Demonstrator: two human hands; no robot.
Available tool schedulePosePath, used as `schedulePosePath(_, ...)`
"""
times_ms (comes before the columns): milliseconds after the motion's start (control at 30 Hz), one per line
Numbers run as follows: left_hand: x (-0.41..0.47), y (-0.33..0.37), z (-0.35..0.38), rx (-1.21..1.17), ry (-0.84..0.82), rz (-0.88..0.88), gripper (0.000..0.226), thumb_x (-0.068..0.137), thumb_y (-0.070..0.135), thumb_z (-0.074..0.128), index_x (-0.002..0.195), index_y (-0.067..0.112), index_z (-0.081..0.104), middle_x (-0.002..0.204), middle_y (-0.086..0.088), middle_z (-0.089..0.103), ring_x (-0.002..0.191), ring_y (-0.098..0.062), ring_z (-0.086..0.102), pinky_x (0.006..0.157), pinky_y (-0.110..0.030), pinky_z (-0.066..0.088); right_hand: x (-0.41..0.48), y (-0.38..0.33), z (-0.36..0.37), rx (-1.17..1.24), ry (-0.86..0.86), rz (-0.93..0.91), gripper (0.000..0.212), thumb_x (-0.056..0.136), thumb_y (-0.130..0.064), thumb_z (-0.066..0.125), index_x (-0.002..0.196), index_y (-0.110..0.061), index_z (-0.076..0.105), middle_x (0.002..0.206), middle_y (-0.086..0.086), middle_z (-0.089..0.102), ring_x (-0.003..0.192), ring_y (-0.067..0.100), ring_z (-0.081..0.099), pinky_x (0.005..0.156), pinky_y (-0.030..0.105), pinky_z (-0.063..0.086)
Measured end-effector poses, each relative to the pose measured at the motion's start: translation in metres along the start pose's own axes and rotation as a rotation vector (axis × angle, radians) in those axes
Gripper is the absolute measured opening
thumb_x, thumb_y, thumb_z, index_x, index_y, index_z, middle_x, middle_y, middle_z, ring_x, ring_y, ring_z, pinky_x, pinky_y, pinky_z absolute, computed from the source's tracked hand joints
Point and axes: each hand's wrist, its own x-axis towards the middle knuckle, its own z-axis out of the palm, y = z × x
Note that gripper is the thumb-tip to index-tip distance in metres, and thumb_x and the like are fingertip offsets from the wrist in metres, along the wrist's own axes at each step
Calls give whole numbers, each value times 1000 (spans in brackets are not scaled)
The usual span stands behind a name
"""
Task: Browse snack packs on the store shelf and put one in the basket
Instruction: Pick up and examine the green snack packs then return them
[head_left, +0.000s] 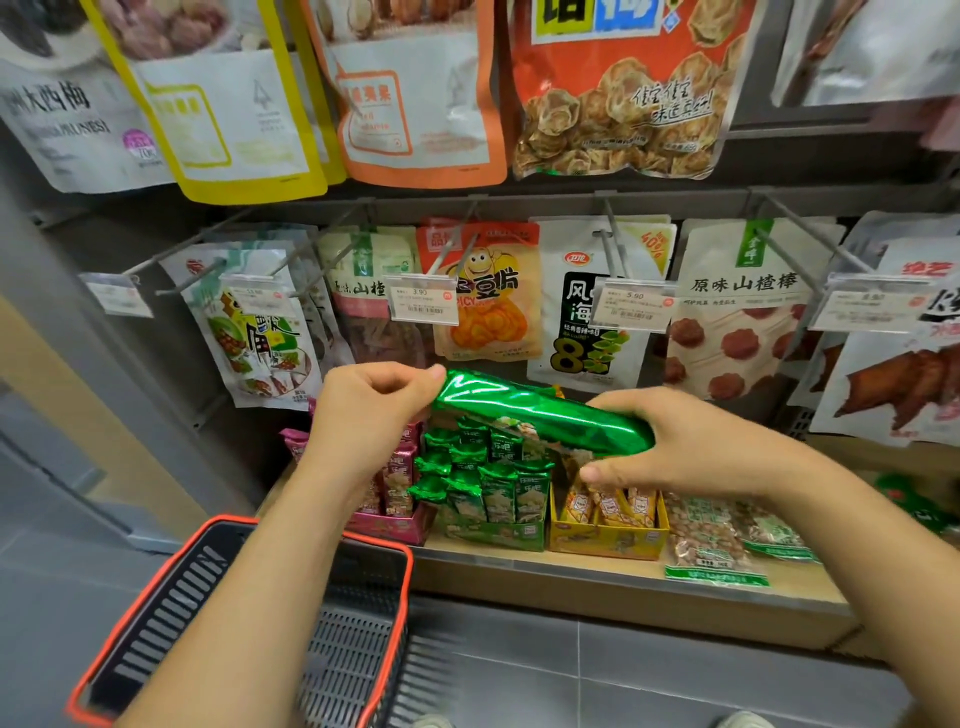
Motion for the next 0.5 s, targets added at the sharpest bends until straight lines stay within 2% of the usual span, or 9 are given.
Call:
schedulePosePath(67, 2, -2, -2, 132, 4, 58, 9, 81, 28, 76, 72, 24, 77, 73, 0, 73, 69, -9, 63, 70, -27, 51, 2, 2, 2, -115, 97, -11, 54, 76, -51, 75, 124, -32, 59, 100, -18, 66, 77, -1, 63, 70, 25, 52)
schedulePosePath(133, 3, -1, -3, 161, -13, 103, 7, 79, 27, 78, 72, 25, 76, 68, 1, 71, 63, -6, 58, 63, -21, 48, 2, 3, 5, -148, 158, -29, 60, 76, -52, 75, 129, -29, 58, 106, -20, 62, 84, -5, 56, 73, 16, 42)
schedulePosePath(200, 3, 0, -4, 155, -60, 120, 8, 76, 27, 79, 74, 22, 75, 67, 0, 70, 61, -5, 58, 60, -19, 48, 1, 4, 7, -143, 182, -53, 56, 76, -49, 76, 127, -30, 59, 107, -19, 63, 88, -4, 57, 76, 17, 44)
schedulePosePath(267, 3, -2, -3, 152, -83, 130, 13, 74, 28, 81, 75, 19, 72, 66, 0, 68, 58, -6, 57, 59, -23, 48, 0, 2, 8, -159, 206, -80, 44, 77, -46, 76, 116, -35, 61, 98, -19, 68, 82, -4, 63, 76, 26, 54)
schedulePosePath(333, 2, -6, 0, 204, -69, 160, 20, 72, 35, 81, 77, 21, 67, 69, 1, 64, 58, -6, 53, 60, -25, 45, -1, -2, 11, -232, 255, -87, 38, 77, -46, 75, 110, -39, 59, 89, -19, 68, 77, -3, 64, 72, 30, 56)
schedulePosePath(433, 2, -10, 4, 336, -48, 226, 39, 66, 49, 79, 83, 24, 55, 77, -3, 56, 65, -10, 43, 63, -30, 40, 1, -6, 17, -365, 313, -111, 45, 76, -58, 71, 112, -42, 49, 80, -23, 60, 71, -6, 56, 64, 27, 50)
schedulePosePath(500, 2, -10, 4, 385, -49, 250, 49, 62, 57, 76, 88, 24, 50, 83, -8, 56, 69, -12, 43, 64, -34, 41, 1, -9, 18, -365, 288, -128, 51, 74, -65, 68, 114, -43, 45, 79, -25, 56, 70, -9, 52, 63, 27, 47)
